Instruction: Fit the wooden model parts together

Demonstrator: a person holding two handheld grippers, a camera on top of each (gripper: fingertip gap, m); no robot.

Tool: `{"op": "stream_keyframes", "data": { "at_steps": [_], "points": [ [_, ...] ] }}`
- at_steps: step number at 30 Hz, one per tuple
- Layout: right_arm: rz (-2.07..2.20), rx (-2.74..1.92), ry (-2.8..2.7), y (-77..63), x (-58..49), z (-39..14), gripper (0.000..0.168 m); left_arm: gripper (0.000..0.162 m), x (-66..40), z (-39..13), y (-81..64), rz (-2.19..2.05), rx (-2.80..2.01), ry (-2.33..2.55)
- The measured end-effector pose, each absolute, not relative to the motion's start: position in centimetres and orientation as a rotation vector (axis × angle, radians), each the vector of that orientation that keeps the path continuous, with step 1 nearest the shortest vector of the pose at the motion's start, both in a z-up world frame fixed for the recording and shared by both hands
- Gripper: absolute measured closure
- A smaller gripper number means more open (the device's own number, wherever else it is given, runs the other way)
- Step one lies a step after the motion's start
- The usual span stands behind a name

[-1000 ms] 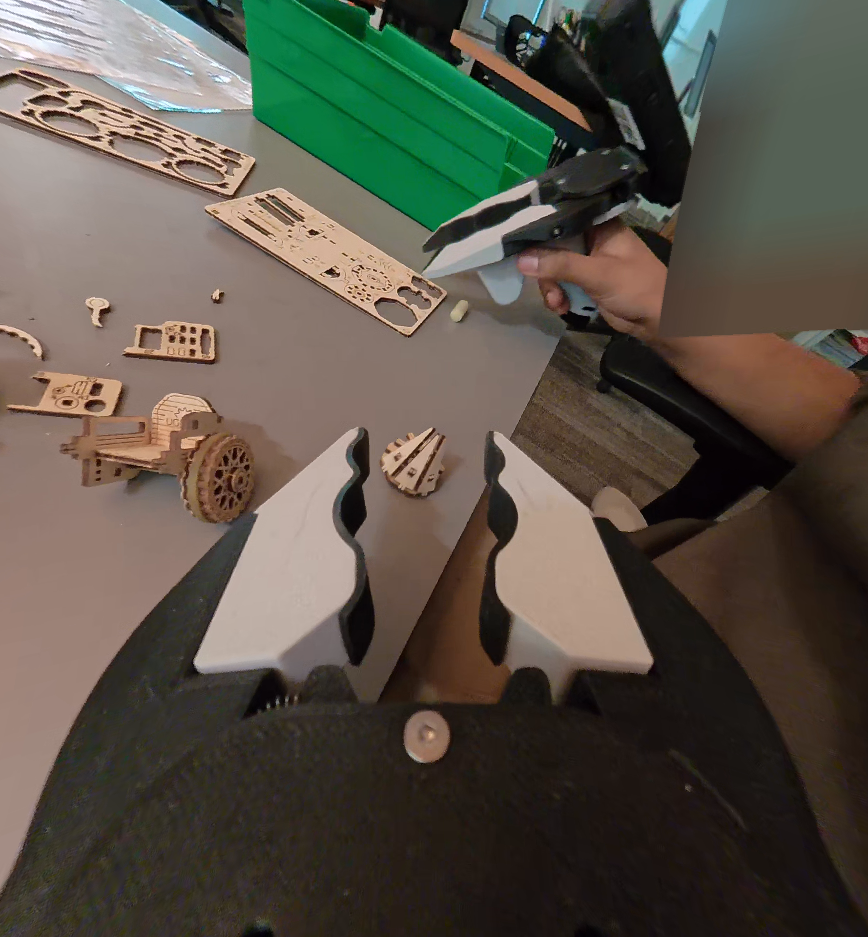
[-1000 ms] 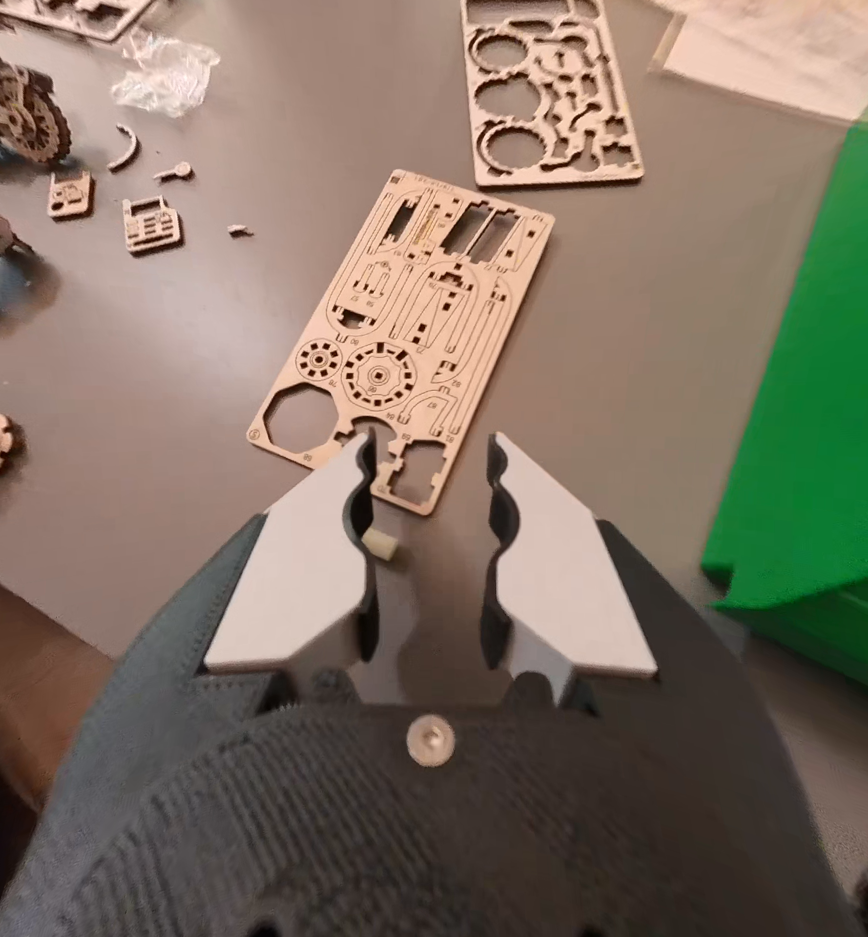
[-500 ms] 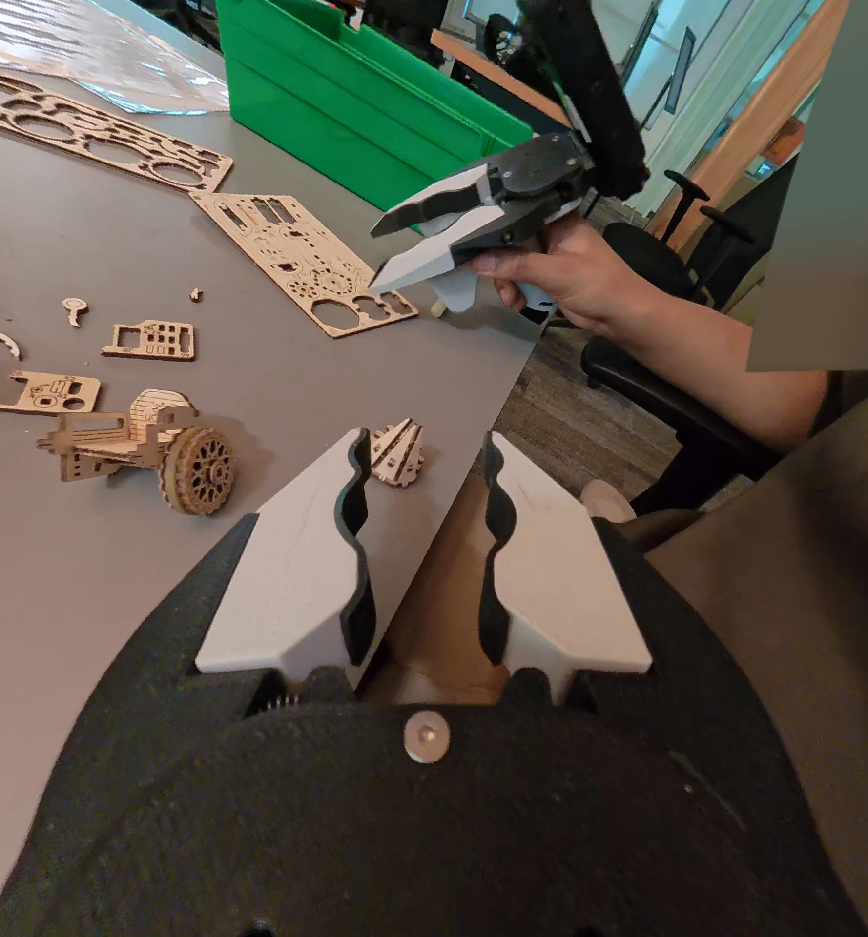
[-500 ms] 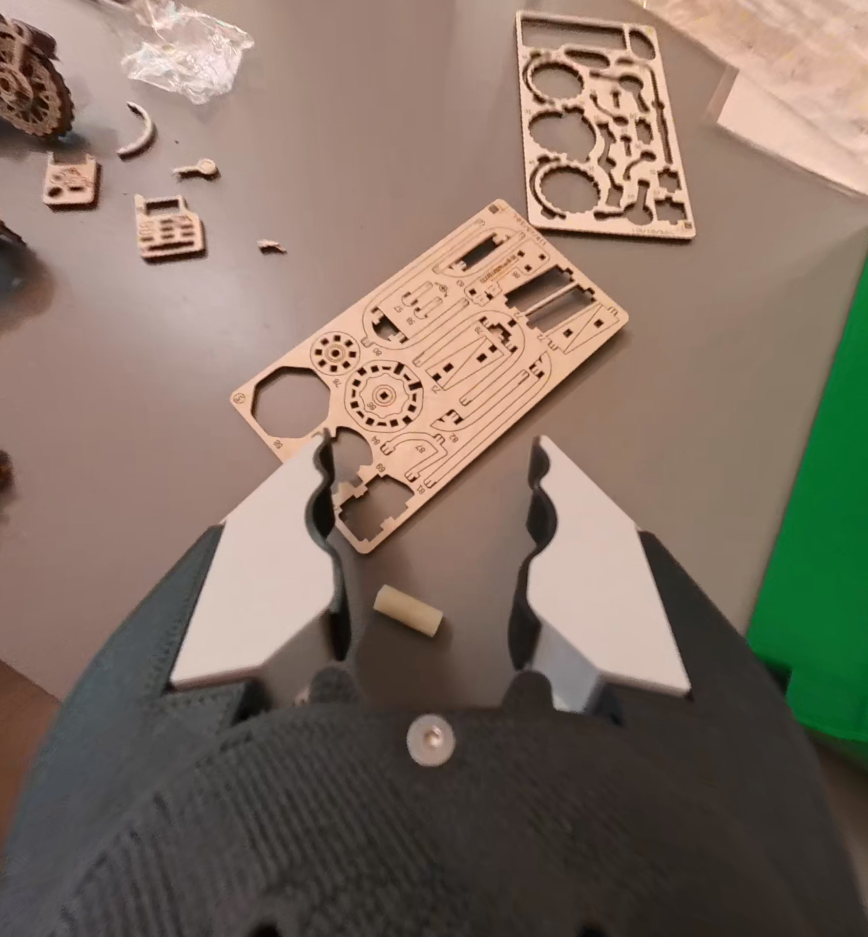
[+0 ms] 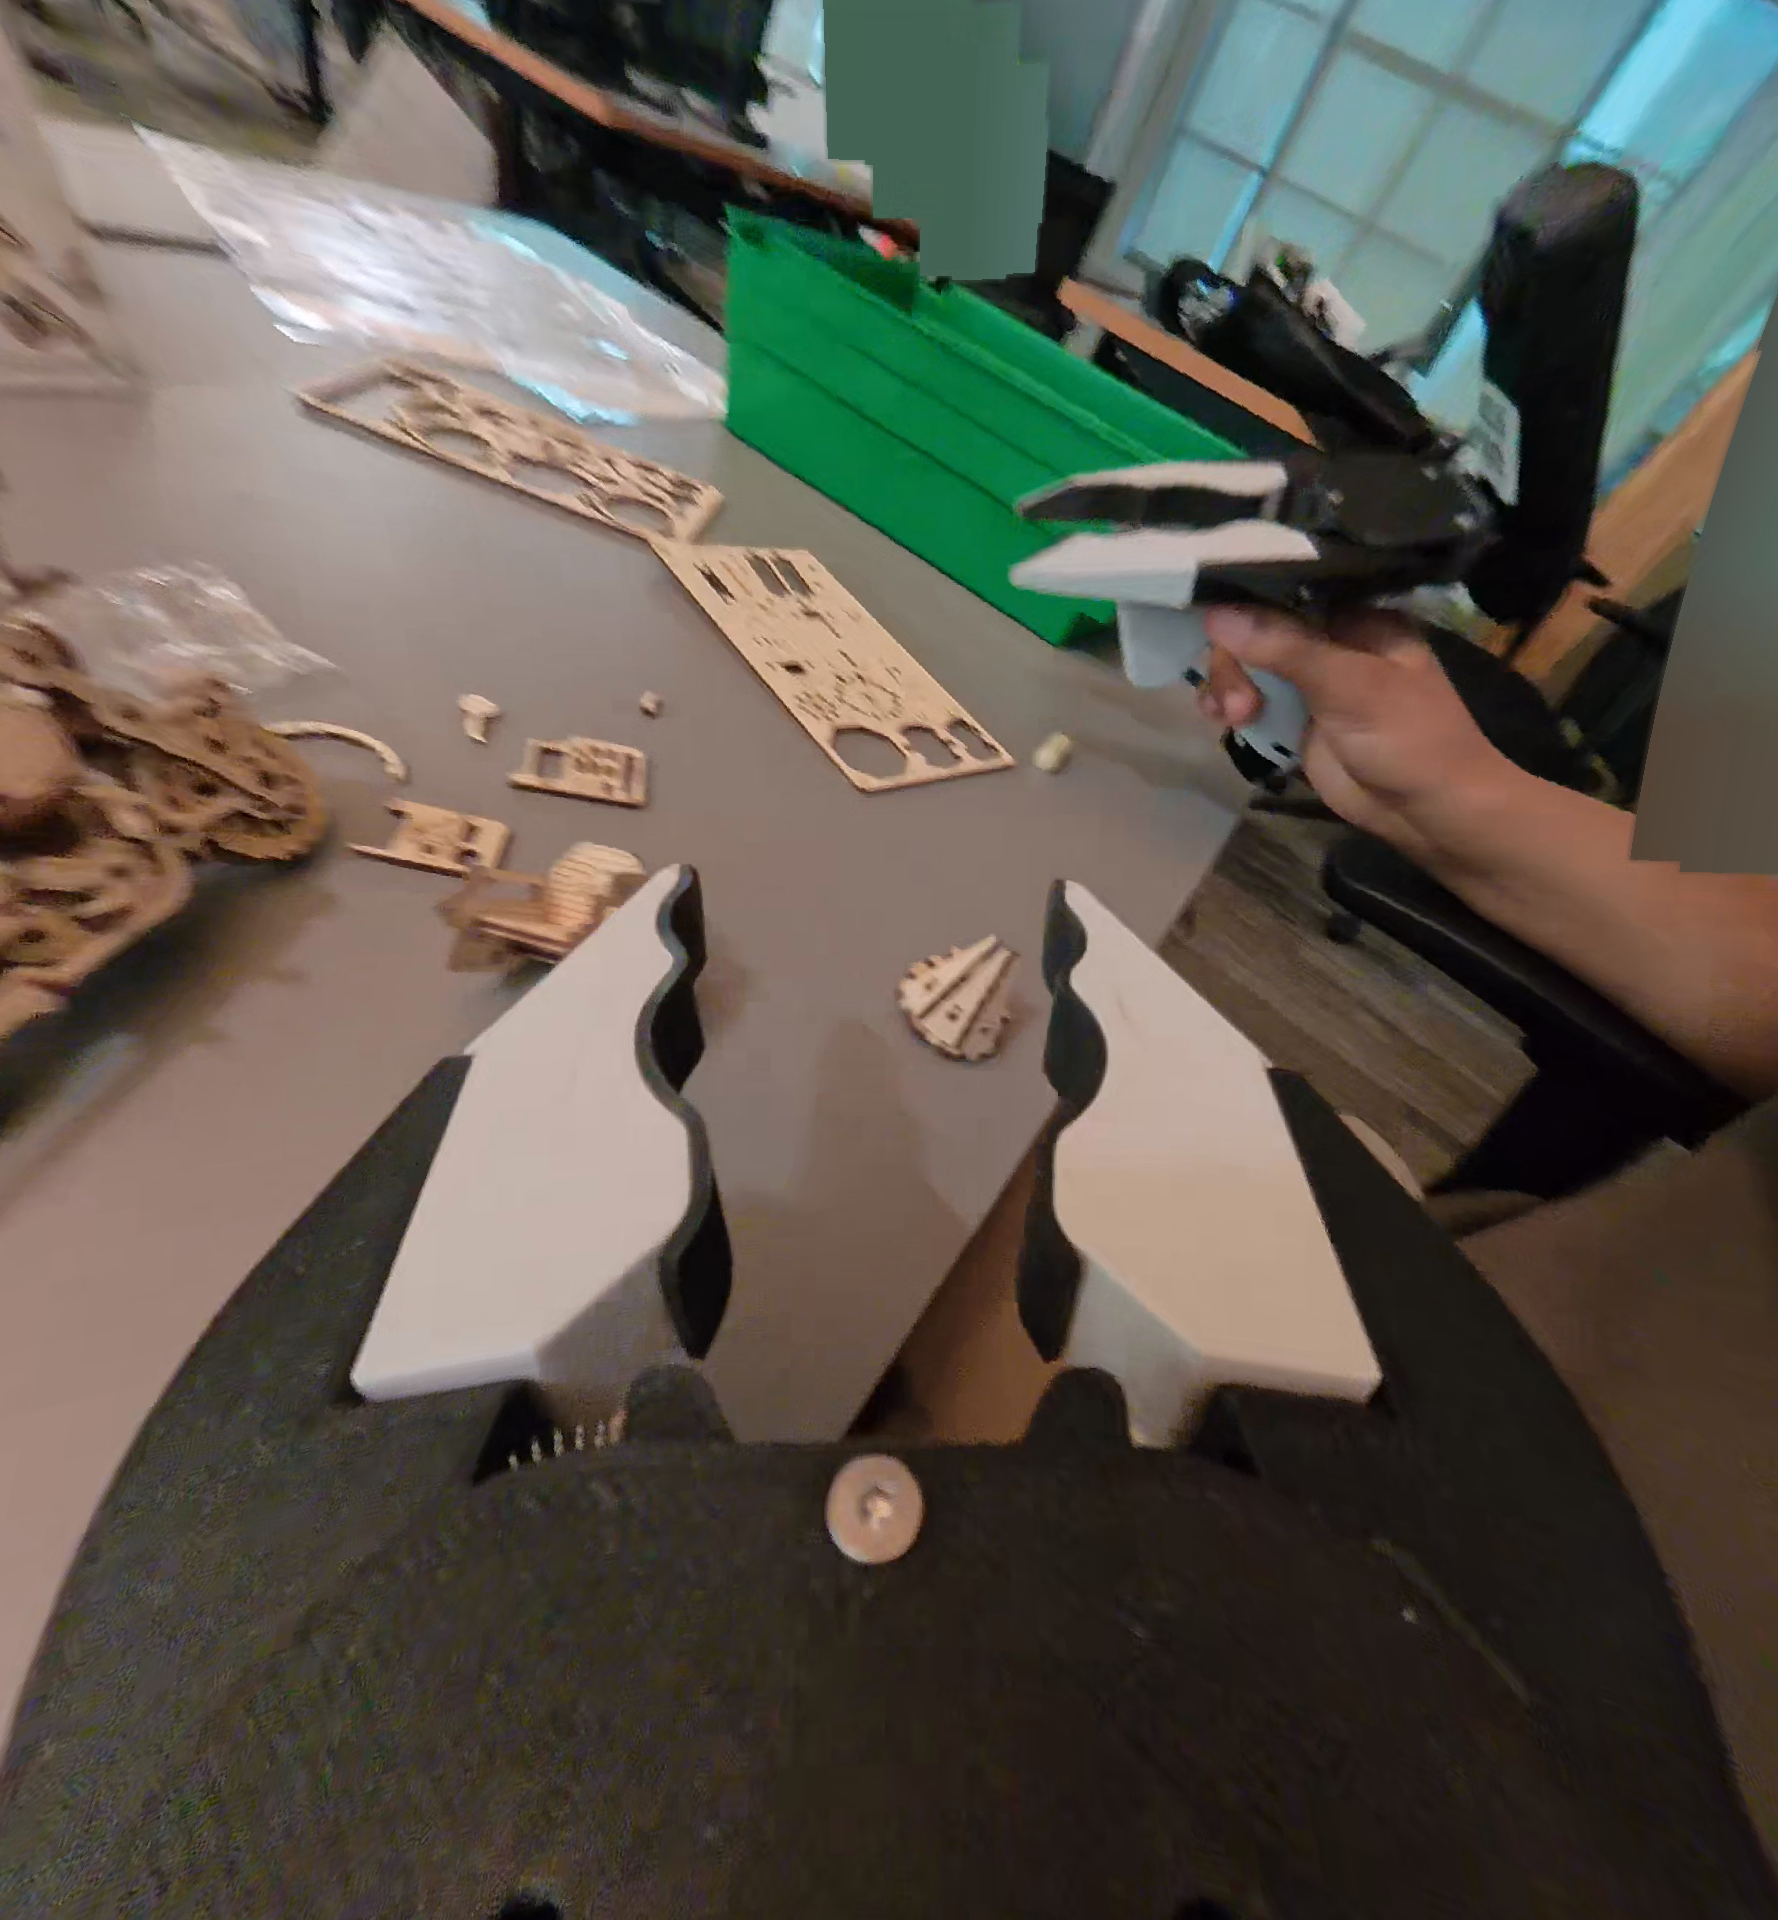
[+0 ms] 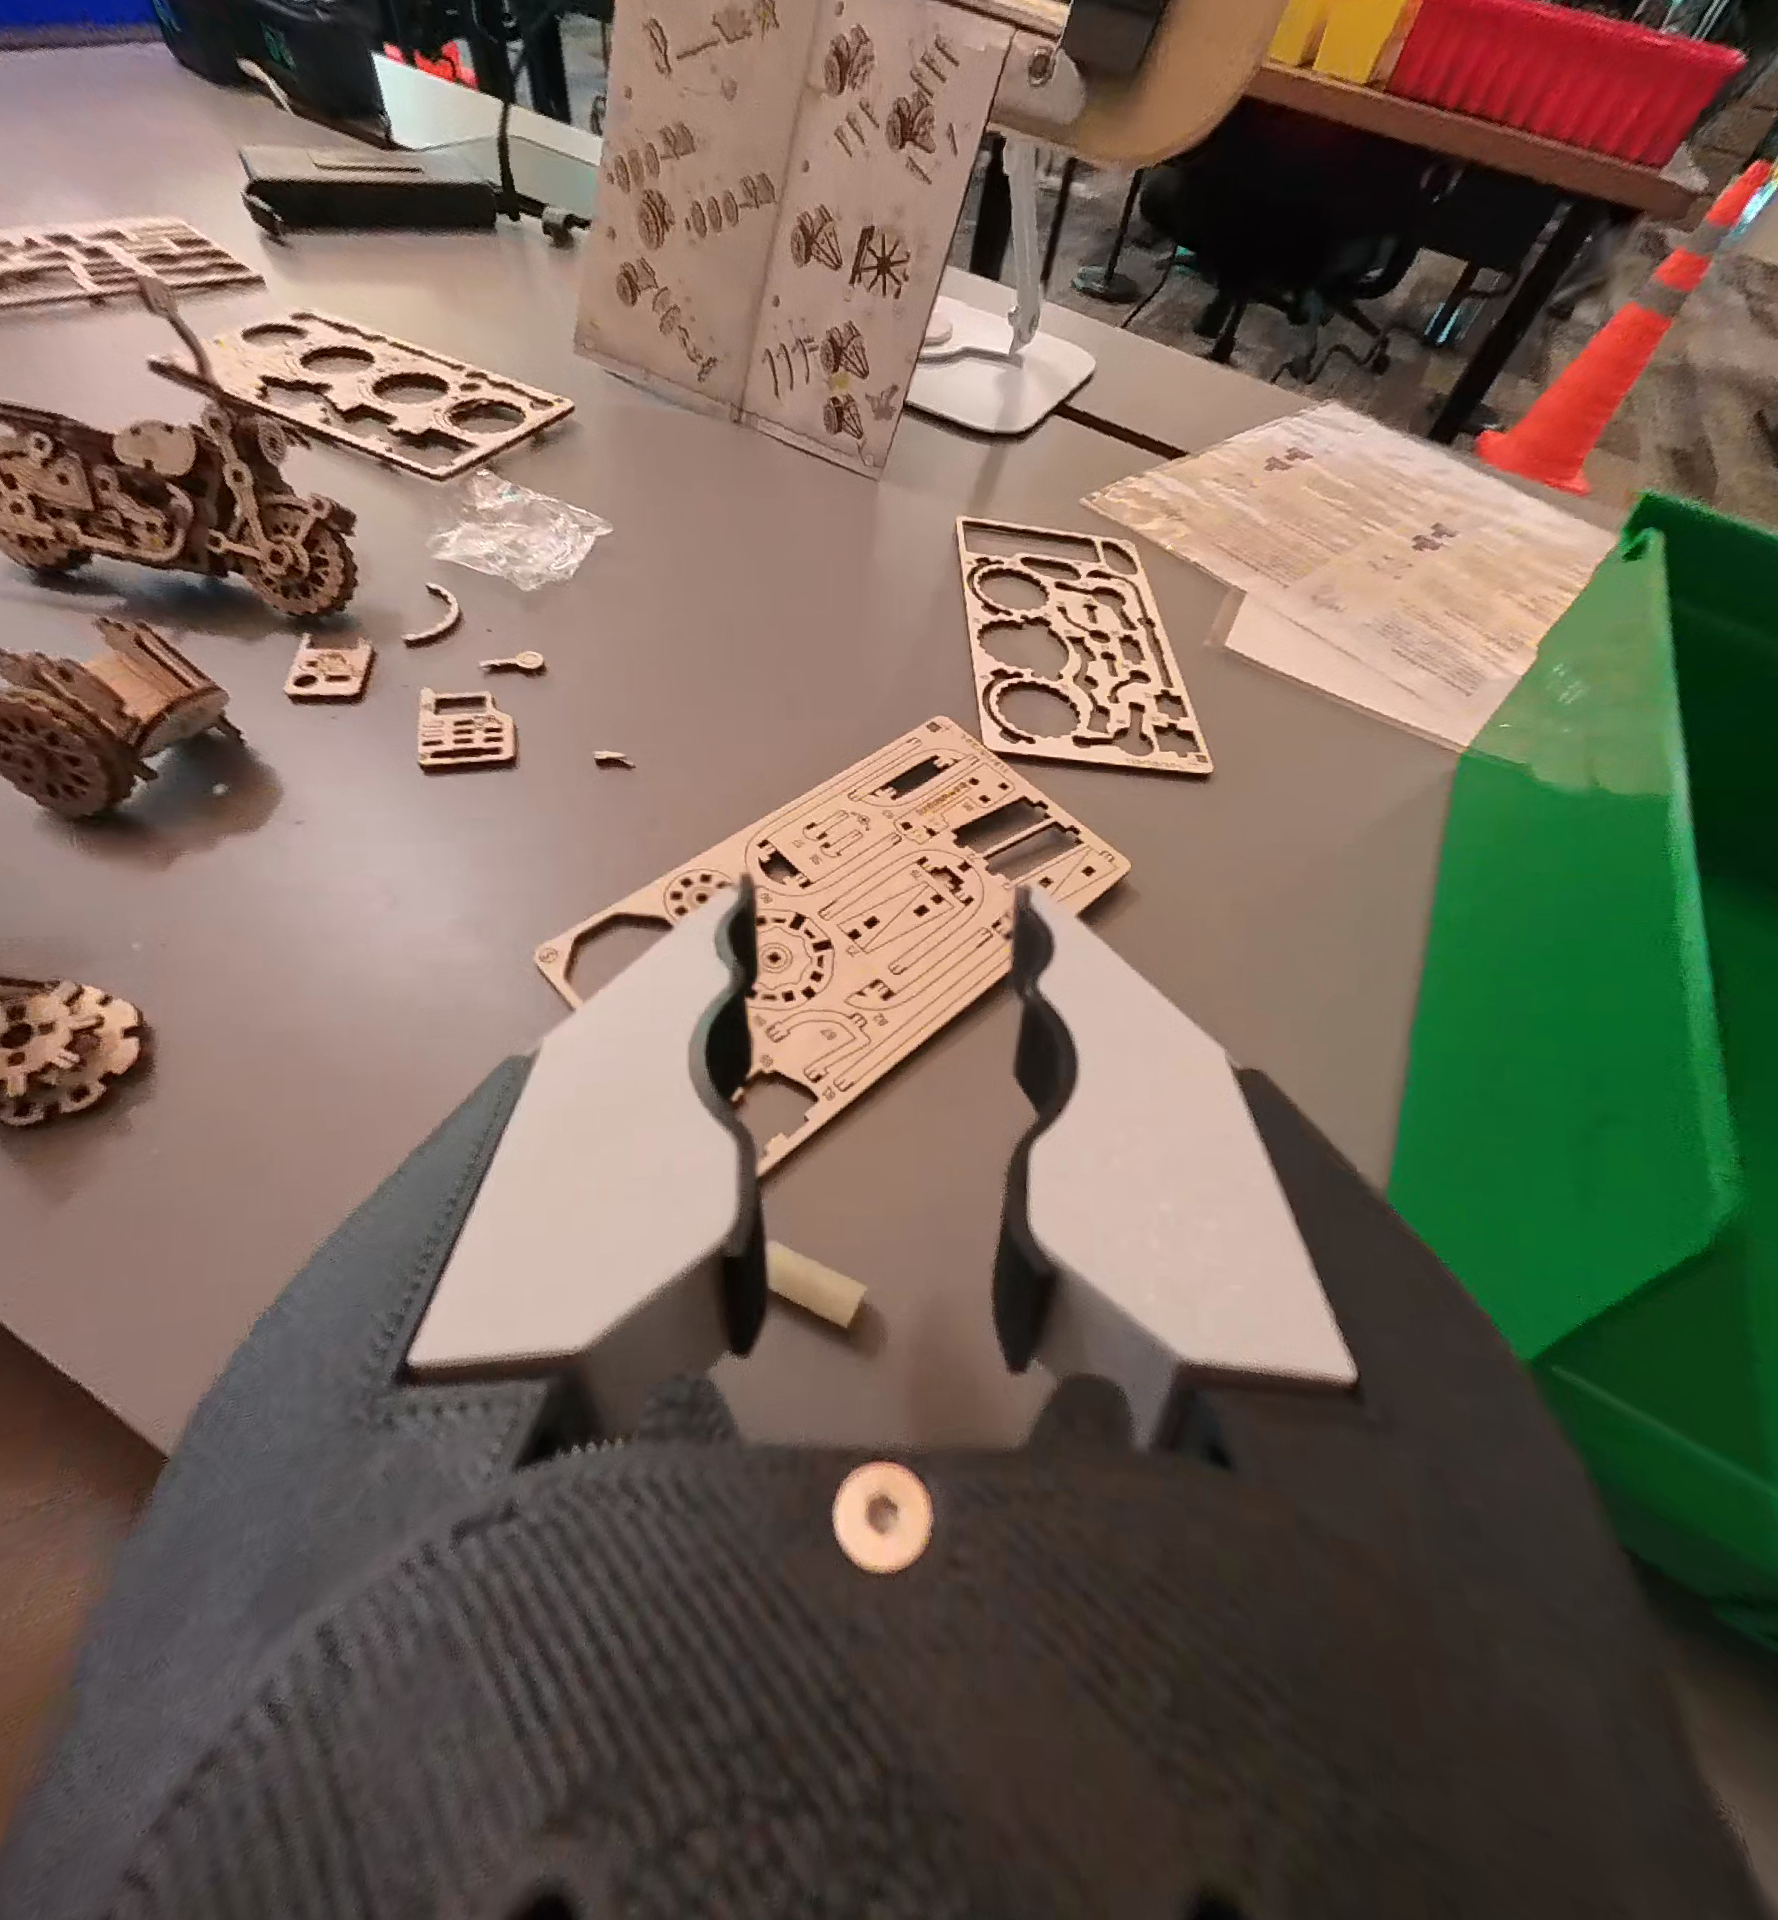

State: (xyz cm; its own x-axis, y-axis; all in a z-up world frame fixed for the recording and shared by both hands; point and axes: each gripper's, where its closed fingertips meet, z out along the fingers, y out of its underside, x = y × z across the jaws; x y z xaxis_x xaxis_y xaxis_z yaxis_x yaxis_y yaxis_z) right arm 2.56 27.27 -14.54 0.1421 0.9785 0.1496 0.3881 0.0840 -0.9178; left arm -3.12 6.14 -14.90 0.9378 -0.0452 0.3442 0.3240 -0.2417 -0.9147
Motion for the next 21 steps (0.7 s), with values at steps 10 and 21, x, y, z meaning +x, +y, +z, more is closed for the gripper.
{"op": "stream_keyframes", "data": {
  "at_steps": [10, 21],
  "points": [
    [0.786, -1.370, -1.396, 26.6, 1.9, -14.3, 0.090, 0.042, -12.2, -14.2, 3.1, 0.052, -1.802, -0.316],
    [0.854, -1.416, -1.348, 27.0, 1.7, -14.8, 0.066, 0.036, -17.7, -15.1, 0.4, 0.223, -1.816, -0.450]
  ]
}}
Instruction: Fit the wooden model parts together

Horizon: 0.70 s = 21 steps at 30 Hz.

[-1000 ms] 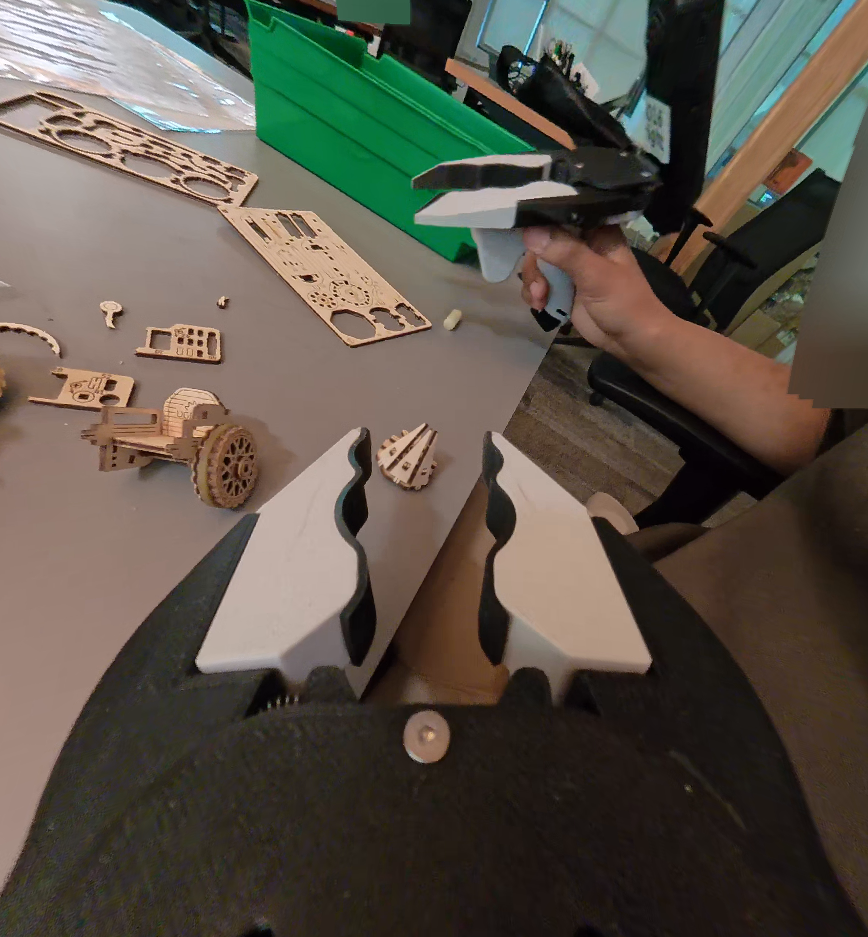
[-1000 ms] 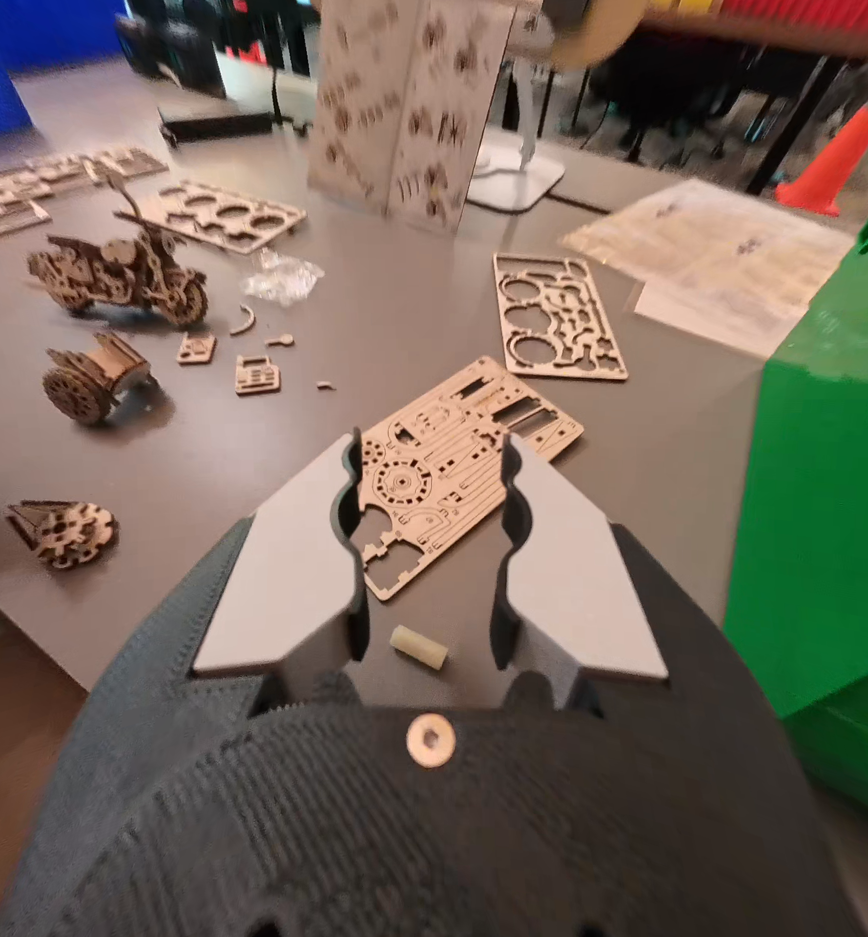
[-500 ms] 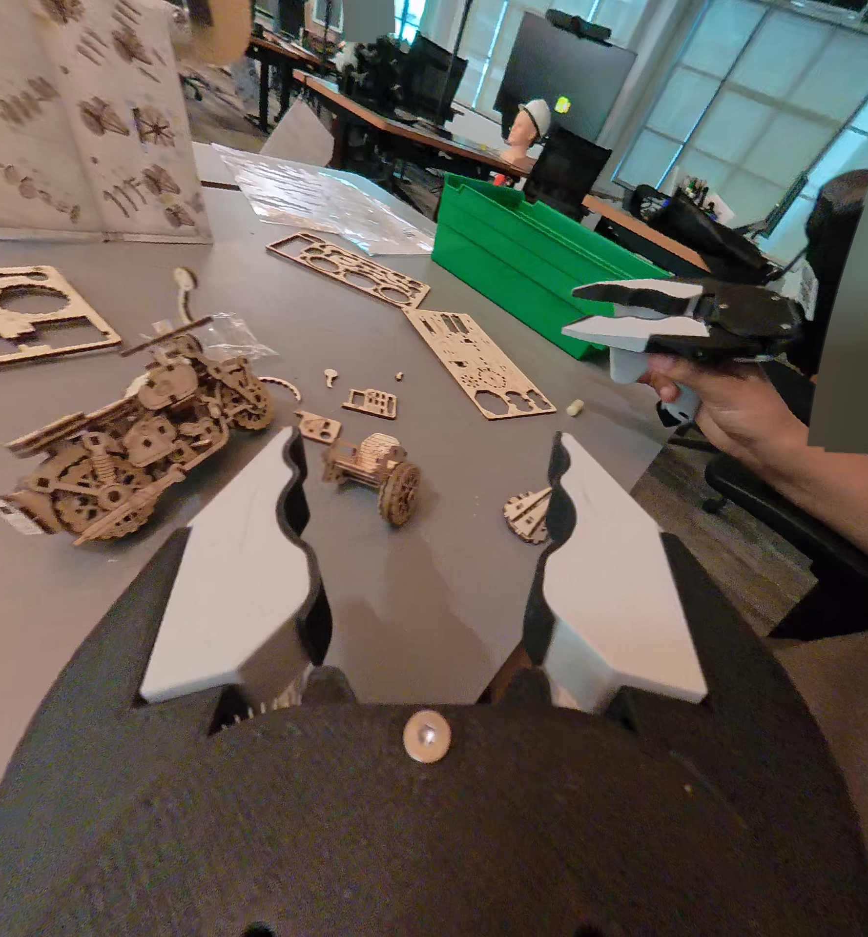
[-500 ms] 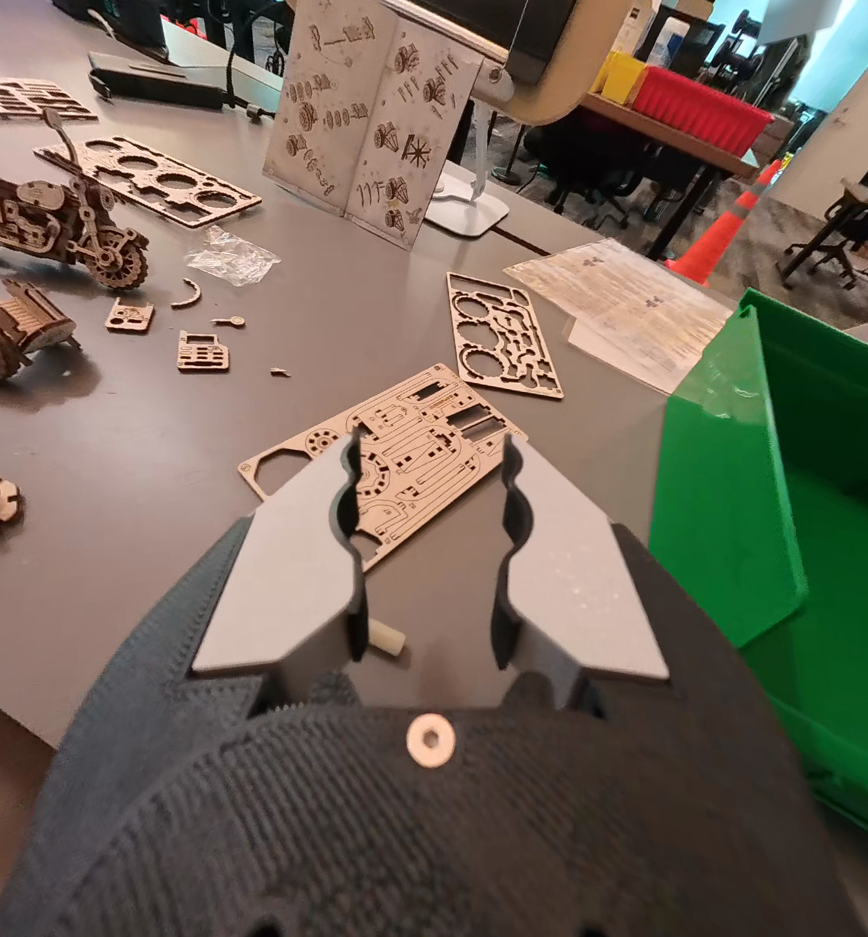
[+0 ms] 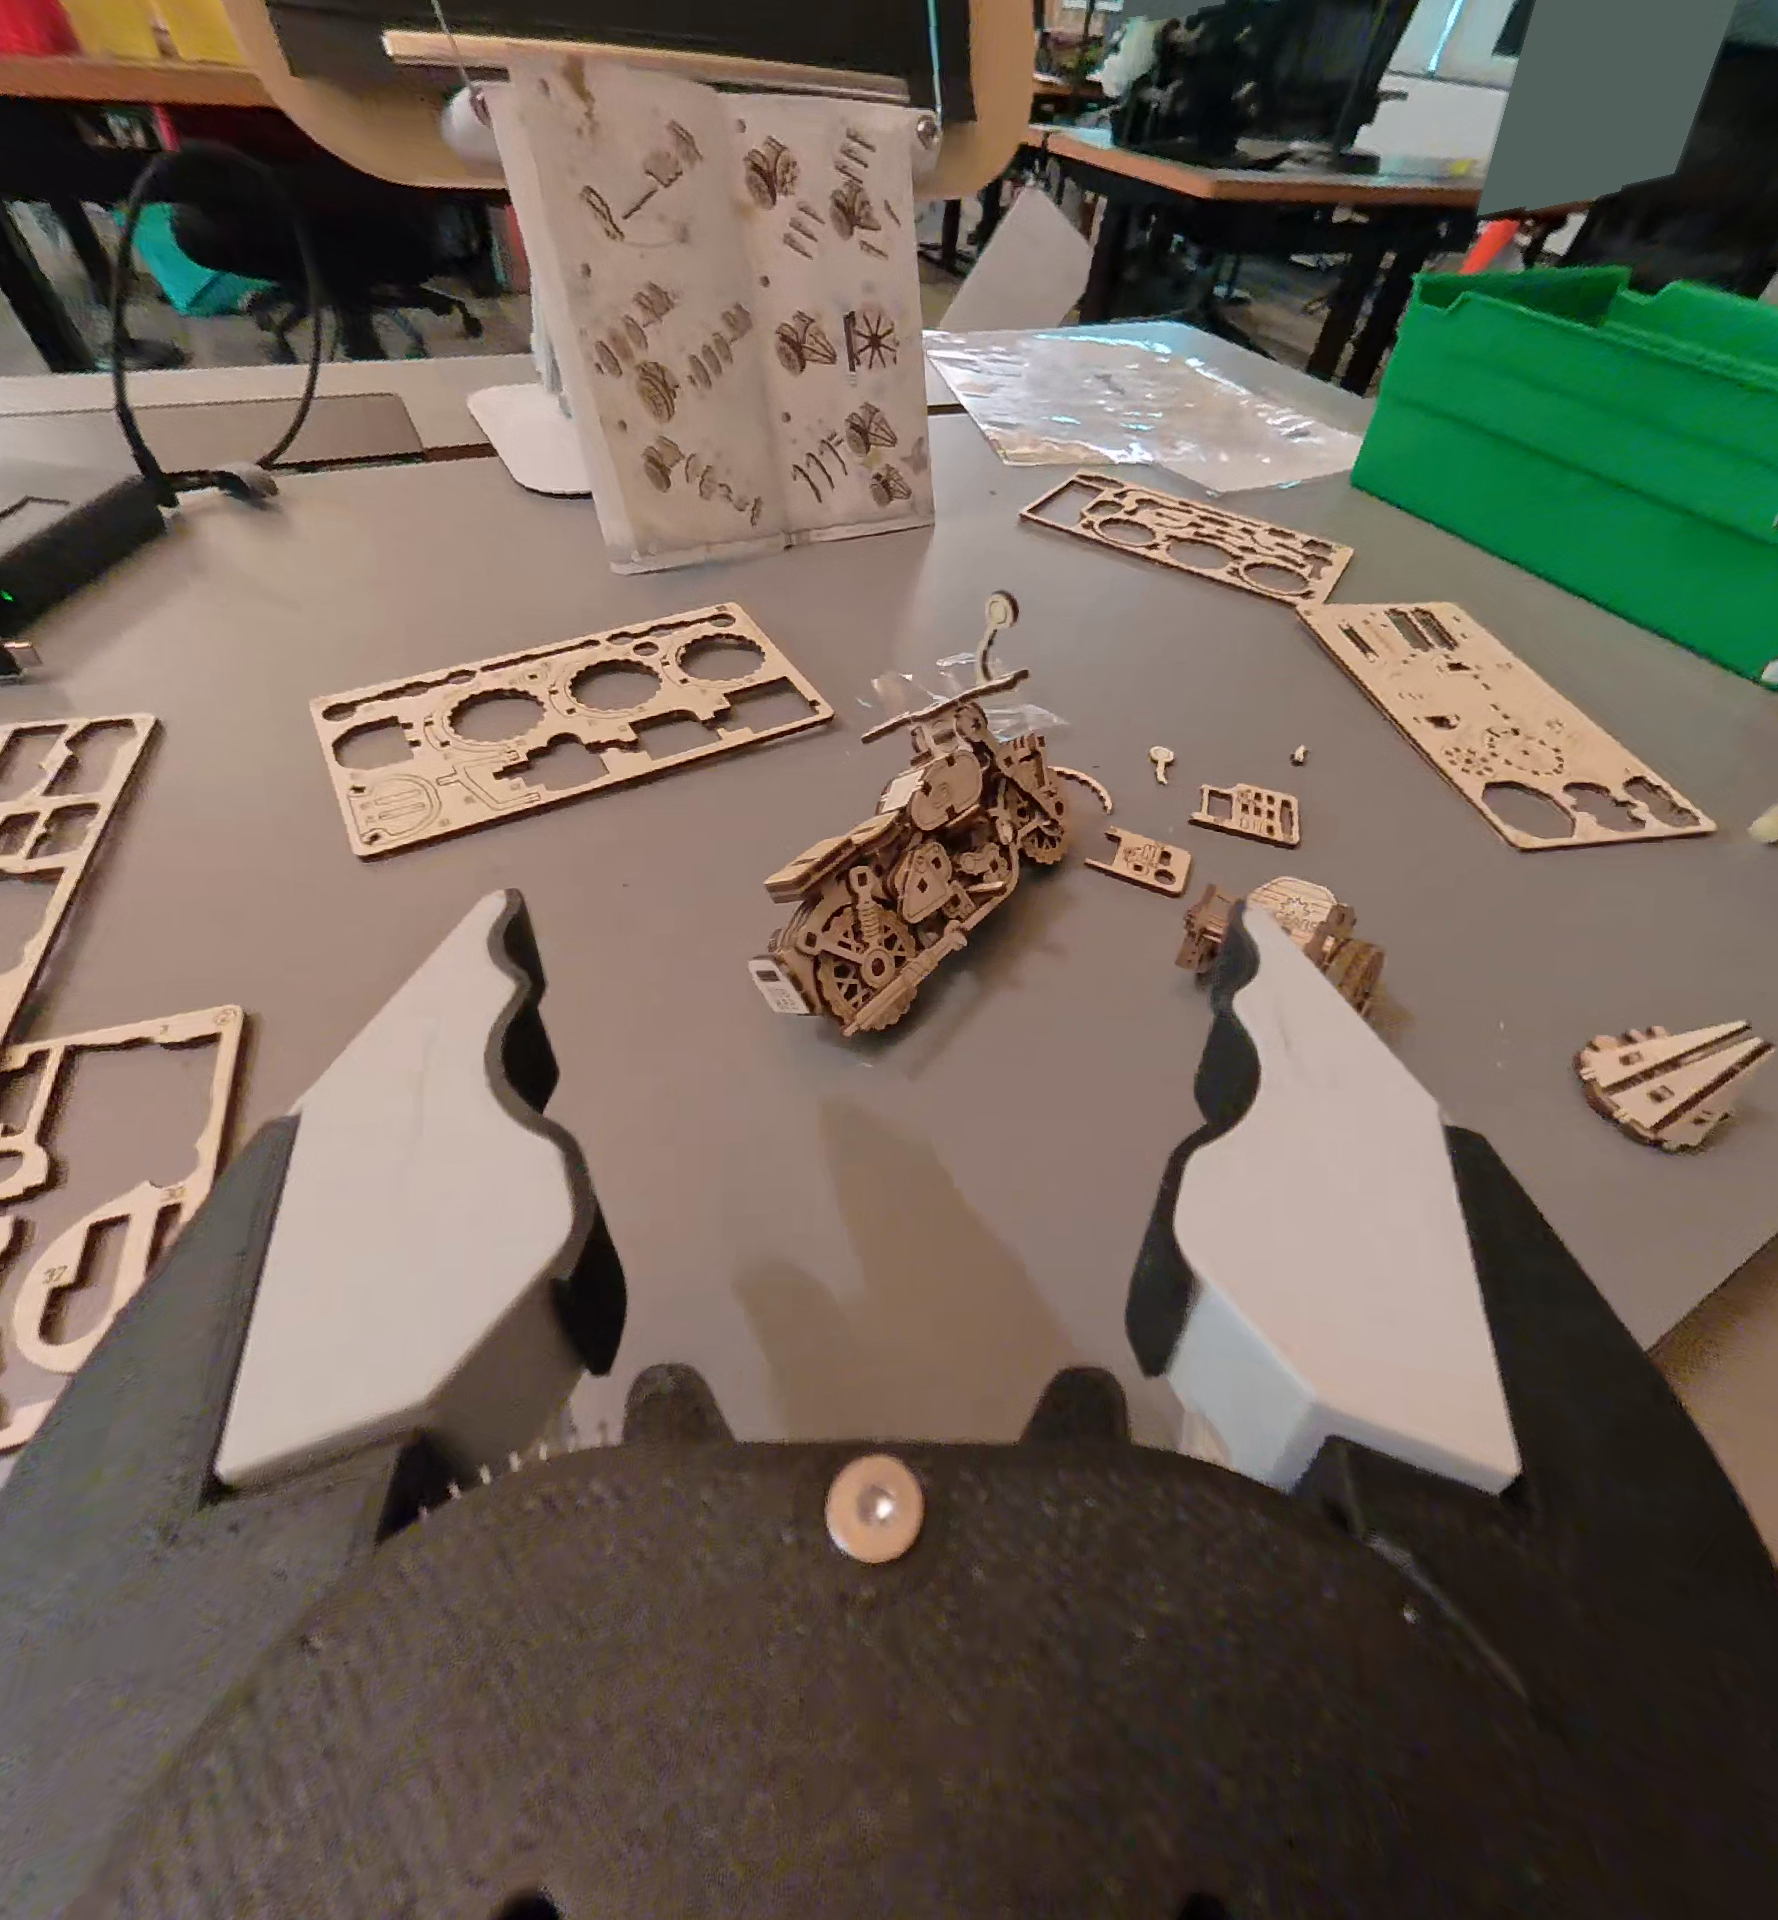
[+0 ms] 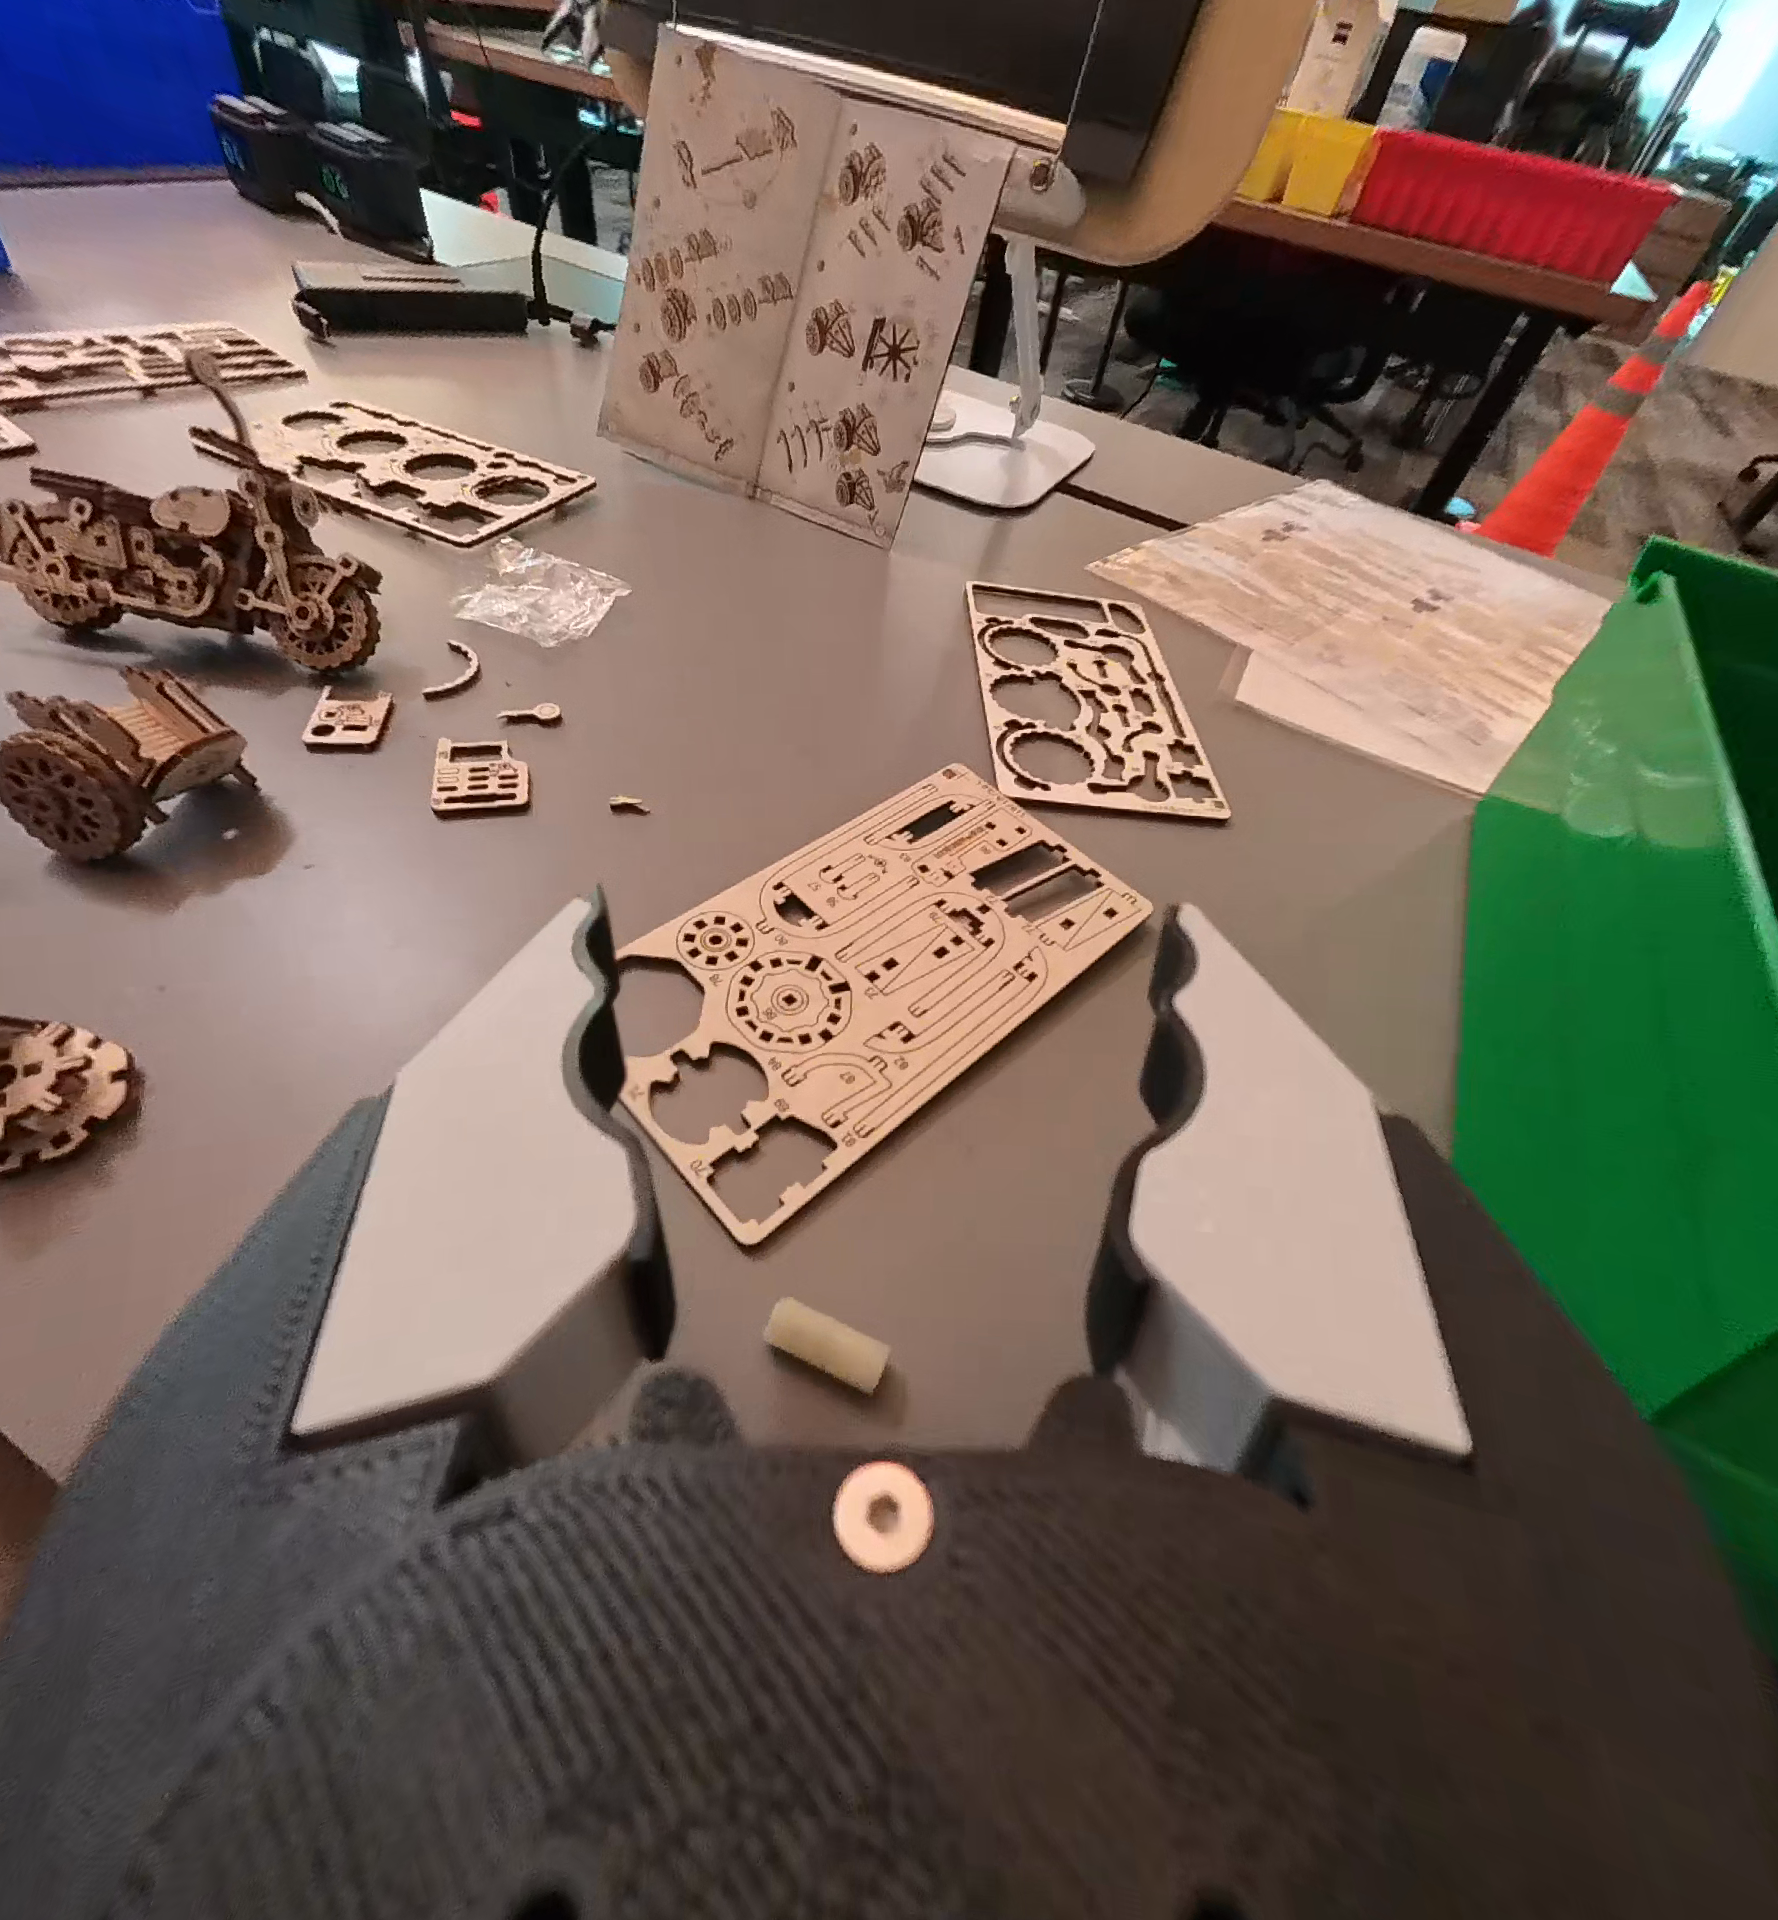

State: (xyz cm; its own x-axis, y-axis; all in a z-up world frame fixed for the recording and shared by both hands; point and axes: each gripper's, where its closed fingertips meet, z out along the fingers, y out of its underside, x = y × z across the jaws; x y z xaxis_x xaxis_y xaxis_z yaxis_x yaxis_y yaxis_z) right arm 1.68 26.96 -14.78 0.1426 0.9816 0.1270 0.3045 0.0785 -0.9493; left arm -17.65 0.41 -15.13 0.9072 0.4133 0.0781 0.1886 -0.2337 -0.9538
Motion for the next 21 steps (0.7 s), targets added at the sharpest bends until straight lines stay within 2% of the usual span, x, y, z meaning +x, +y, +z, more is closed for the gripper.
{"op": "stream_keyframes", "data": {
  "at_steps": [3, 8, 21],
  "points": [
    [0.880, -1.436, -1.334, 27.1, 1.7, -14.9, 0.060, 0.058, -16.7, -15.6, 1.0, 0.172, -1.841, -0.417],
    [0.857, -1.493, -1.386, 27.0, 1.5, -16.4, 0.048, 0.060, -16.7, -15.5, 1.2, 0.176, -1.835, -0.417],
    [0.944, -1.503, -1.321, 26.9, 1.7, -15.4, 0.055, 0.058, -16.7, -16.0, 1.4, 0.203, -1.870, -0.428]
  ]
}}
